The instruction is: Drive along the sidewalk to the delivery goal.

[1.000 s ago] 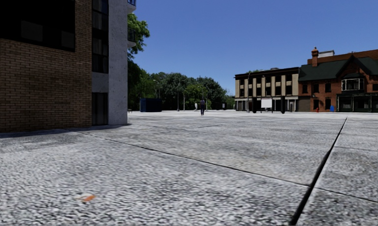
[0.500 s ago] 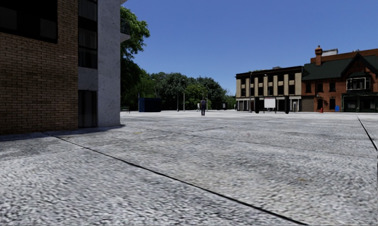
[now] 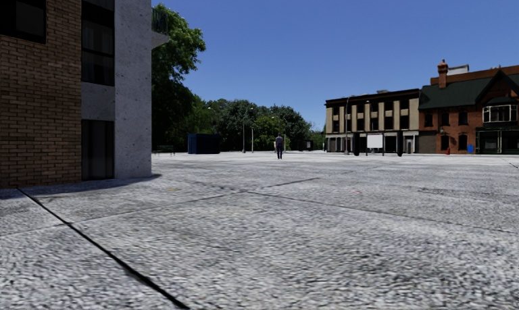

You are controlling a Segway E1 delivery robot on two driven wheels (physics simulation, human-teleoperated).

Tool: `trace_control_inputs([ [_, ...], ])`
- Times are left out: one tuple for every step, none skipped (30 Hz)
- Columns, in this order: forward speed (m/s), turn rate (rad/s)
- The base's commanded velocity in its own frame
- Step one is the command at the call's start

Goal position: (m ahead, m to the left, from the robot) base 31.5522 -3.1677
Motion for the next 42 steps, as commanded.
trace_control_inputs([
  [2.0, 0.0],
  [2.0, 0.0],
  [2.0, 0.0],
  [2.0, 0.0],
  [2.0, 0.0],
  [2.0, 0.0],
  [2.0, 0.0],
  [2.0, 0.0],
  [2.0, 0.0],
  [2.0, 0.0],
  [2.0, 0.0],
  [2.0, 0.0],
  [2.0, 0.0],
  [2.0, 0.0],
  [2.0, 0.0],
  [2.0, 0.0],
  [2.0, 0.0],
  [2.0, 0.0],
  [2.0, 0.0],
  [2.0, 0.0],
  [2.0, 0.0],
  [2.0, 0.0],
  [2.0, 0.0],
  [2.0, 0.0],
  [2.0, 0.0],
  [2.0, 0.0],
  [2.0, 0.0],
  [2.0, 0.0],
  [2.0, 0.0],
  [2.0, 0.0],
  [2.0, 0.0],
  [2.0, 0.0],
  [2.0, 0.0],
  [2.0, 0.0],
  [2.0, 0.0],
  [2.0, 0.0],
  [2.0, 0.0],
  [2.0, 0.0],
  [2.0, 0.0],
  [2.0, 0.0],
  [2.0, 0.0],
  [2.0, 0.0],
])
